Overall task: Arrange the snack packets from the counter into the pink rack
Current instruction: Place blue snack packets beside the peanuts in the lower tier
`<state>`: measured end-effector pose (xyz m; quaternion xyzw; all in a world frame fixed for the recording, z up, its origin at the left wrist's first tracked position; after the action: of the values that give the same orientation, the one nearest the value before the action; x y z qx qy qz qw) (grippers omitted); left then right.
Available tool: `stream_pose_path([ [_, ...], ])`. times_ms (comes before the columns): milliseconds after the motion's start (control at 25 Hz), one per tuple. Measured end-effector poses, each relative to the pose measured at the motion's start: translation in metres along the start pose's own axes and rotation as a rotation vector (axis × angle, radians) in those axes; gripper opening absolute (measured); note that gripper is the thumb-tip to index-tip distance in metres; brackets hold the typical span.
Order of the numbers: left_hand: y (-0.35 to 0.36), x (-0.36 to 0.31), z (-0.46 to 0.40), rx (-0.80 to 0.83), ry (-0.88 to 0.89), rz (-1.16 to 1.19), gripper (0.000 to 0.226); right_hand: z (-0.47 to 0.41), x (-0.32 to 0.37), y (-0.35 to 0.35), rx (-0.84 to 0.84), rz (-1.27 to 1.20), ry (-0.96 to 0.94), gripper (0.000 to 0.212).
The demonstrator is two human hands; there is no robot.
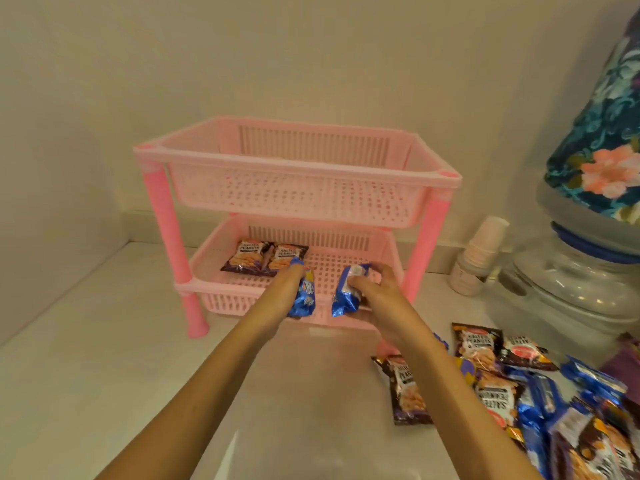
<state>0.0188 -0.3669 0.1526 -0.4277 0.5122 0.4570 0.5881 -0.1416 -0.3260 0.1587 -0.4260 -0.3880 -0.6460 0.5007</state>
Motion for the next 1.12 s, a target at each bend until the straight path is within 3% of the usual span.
stream_pose_path([
  [120, -0.01, -0.017, -0.062, 0.044, 0.052, -0.158, 0.02, -0.054, 0.019, 0.013, -0.086, 0.135, -0.001, 0.054],
  [280, -0.001, -0.008, -0.129, 0.176, 0.099, -0.514, 0.028, -0.117, 0.016, 0.011, -0.23, 0.393, 0.065, 0.04],
  [400, 0.004, 0.014, -0.167, 0.166, 0.12, -0.683, 0.03, -0.154, -0.002, 0.001, -0.318, 0.651, 0.135, 0.039],
  [600, 0.021, 0.033, -0.196, 0.128, 0.183, -0.882, 0.041, -0.185, -0.005, 0.002, -0.398, 0.693, 0.075, 0.031],
  [760, 0.022, 0.013, -0.194, 0.087, 0.293, -1.26, 0.055, -0.19, 0.001, 0.013, -0.329, 0.669, 0.015, 0.04],
  [840, 0.021, 0.017, -0.193, 0.183, 0.319, -1.385, 0.062, -0.189, -0.002, 0.017, -0.299, 0.778, 0.003, 0.05],
  [1000, 0.025, 0.061, -0.191, 0.59, 0.225, -1.46, 0.066, -0.185, 0.001, 0.022, -0.28, 0.791, -0.029, 0.055],
  [1120, 0.03, 0.06, -0.192, 0.565, 0.256, -1.554, 0.066, -0.173, 0.007, 0.021, -0.309, 0.858, -0.071, 0.053],
])
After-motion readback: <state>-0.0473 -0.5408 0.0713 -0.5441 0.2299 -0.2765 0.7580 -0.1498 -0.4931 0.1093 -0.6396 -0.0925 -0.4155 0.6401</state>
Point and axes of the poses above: each hand's wrist, its own z-axis away from the middle knuckle, its own y-axis out of the palm, x = y × z, the point moved 10 cm from there along -z, towards the middle knuckle, and after that the axes turned 9 degrees about y, right-handed, at the moved point
